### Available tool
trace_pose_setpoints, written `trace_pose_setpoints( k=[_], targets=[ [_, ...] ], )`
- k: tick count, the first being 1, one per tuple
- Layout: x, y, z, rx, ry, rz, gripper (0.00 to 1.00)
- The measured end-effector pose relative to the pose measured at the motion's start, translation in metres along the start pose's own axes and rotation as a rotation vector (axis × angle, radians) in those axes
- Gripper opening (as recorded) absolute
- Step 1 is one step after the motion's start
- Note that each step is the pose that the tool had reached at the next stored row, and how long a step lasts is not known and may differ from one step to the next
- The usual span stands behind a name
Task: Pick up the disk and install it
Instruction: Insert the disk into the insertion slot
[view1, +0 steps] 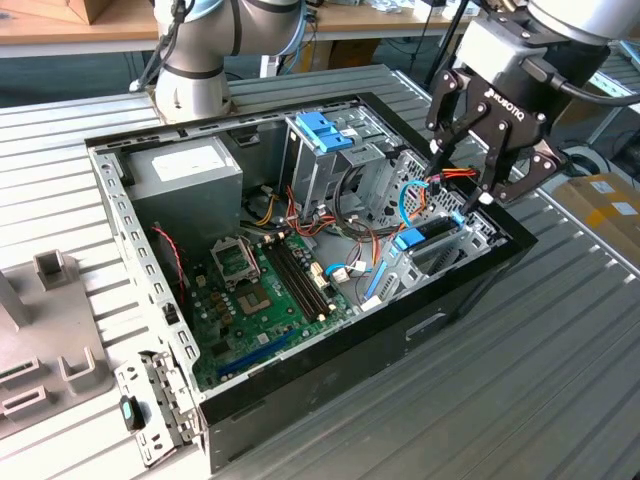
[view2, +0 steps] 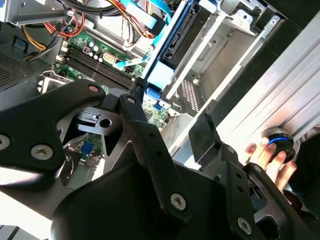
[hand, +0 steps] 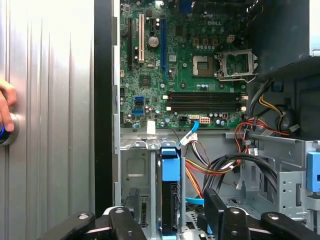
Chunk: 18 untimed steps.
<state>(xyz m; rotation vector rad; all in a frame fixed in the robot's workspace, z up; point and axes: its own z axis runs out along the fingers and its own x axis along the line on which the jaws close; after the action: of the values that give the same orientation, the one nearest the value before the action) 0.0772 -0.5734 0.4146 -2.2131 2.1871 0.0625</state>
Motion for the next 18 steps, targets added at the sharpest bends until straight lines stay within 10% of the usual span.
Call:
trace_pose_setpoints(
  k=[7, 10, 18],
  targets=[
    [-0.0018, -0.001, 0.0001, -0.0022, 0.0002, 0.0, 0.24],
    [-0.0011, -0.0115, 0.0017, -0.0169, -0.0001, 0.001, 0.12],
    [-0.0007, -0.0336, 0.0033, -0.0349, -0.0006, 0.002, 0.1]
  ],
)
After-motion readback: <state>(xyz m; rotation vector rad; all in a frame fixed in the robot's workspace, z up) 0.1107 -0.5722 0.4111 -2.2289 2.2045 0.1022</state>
